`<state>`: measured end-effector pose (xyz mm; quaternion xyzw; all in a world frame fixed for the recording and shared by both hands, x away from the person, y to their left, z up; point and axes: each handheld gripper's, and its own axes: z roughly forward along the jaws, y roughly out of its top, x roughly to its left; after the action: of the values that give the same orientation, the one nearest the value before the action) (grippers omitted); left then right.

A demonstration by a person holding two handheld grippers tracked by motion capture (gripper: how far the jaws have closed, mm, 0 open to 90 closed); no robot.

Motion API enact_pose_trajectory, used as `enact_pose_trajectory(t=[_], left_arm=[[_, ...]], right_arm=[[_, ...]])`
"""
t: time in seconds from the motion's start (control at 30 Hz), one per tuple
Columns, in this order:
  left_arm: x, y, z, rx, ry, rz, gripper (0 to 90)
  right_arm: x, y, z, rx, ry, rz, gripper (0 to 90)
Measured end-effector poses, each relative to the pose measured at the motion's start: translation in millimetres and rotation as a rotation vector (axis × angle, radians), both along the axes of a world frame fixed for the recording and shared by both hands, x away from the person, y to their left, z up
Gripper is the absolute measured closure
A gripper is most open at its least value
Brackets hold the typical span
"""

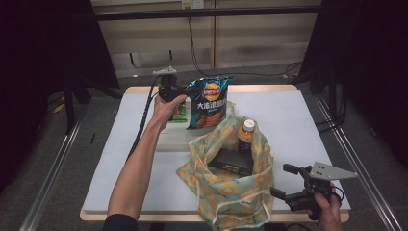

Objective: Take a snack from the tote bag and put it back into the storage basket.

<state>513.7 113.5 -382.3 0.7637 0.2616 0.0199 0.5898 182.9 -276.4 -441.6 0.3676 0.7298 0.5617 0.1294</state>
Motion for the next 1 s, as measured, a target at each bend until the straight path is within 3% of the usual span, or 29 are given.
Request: enact_pose_trajectory(t=[0.13,0.3,0.4,0.53,0.8,0.9,1.0], left_arm=[[1.8,-7.2,6.4,0.047,-0.026,0.000,81.7],[12.2,-14.4,7.6,0.058,-0.025,0.030,80.7],[16.5,-17.9,7.8,0.094,-0.038,0.027,79.7],[19.0,-17.4,5.8,0.095,-0.040,0.044,76.9],[22.5,-20.5,2.4,0.130,-0.039,0.054,63.5],[23.9,-20.5,1.1,0.118,-0.020,0.066,57.6],[24.4,-20.1,-4.1,0.138,0.005,0.074,48.9]], right_arm=[[0.7,1.0,-0.4,-0.003,0.004,0.006,1.1],[0.8,0.9,-0.3,-0.001,0.006,0.001,1.1],[0.7,1.2,-0.3,-0.003,0.004,0.005,1.1],[0.1,1.0,-0.5,0.002,0.006,0.005,1.1],[-1.6,-1.4,-0.6,0.003,0.009,-0.006,1.1],[-2.0,-0.9,0.1,0.001,0.005,-0.001,1.1],[-3.0,-0.8,0.0,-0.001,0.006,0.000,1.1]])
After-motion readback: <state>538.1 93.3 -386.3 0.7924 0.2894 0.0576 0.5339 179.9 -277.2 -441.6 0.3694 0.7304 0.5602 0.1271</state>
